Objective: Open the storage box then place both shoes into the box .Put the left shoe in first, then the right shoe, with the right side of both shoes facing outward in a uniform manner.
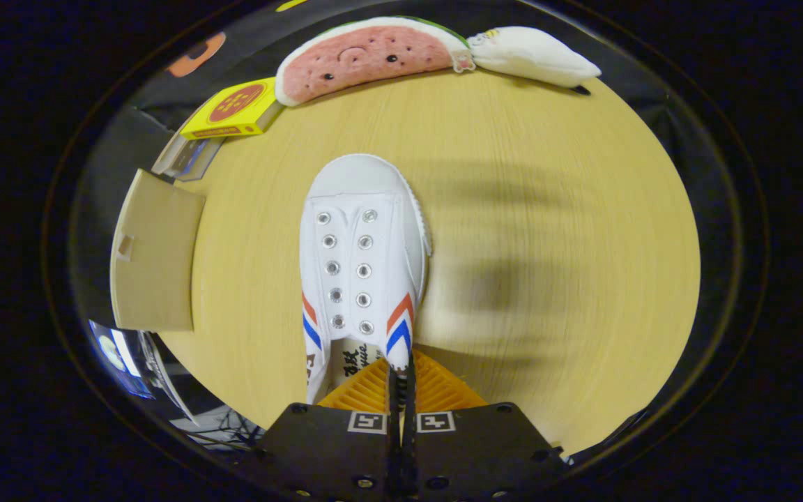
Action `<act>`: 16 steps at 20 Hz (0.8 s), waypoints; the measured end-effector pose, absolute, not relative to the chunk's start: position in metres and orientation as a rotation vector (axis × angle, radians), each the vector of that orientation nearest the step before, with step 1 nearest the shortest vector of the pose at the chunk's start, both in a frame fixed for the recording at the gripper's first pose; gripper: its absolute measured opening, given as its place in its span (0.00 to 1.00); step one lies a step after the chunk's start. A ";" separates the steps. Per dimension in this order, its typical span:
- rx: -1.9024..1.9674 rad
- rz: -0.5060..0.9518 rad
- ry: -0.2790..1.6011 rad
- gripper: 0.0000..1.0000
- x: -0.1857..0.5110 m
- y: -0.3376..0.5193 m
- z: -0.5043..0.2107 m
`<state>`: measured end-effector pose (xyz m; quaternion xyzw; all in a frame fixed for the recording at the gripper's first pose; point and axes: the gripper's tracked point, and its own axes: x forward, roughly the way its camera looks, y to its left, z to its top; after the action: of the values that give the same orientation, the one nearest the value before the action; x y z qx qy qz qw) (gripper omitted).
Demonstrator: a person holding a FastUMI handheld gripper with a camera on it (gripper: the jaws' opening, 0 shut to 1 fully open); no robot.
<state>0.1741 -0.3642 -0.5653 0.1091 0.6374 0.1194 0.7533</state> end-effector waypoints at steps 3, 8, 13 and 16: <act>0.355 0.296 1.354 0.01 0.171 -0.362 -0.560; 0.561 0.331 1.292 0.01 0.169 -0.346 -0.539; 0.613 0.319 1.198 0.00 0.152 -0.344 -0.498; 0.556 0.294 1.118 0.01 0.148 -0.336 -0.459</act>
<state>0.1482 -0.3357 -0.4593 0.2592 0.5215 0.1372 0.8012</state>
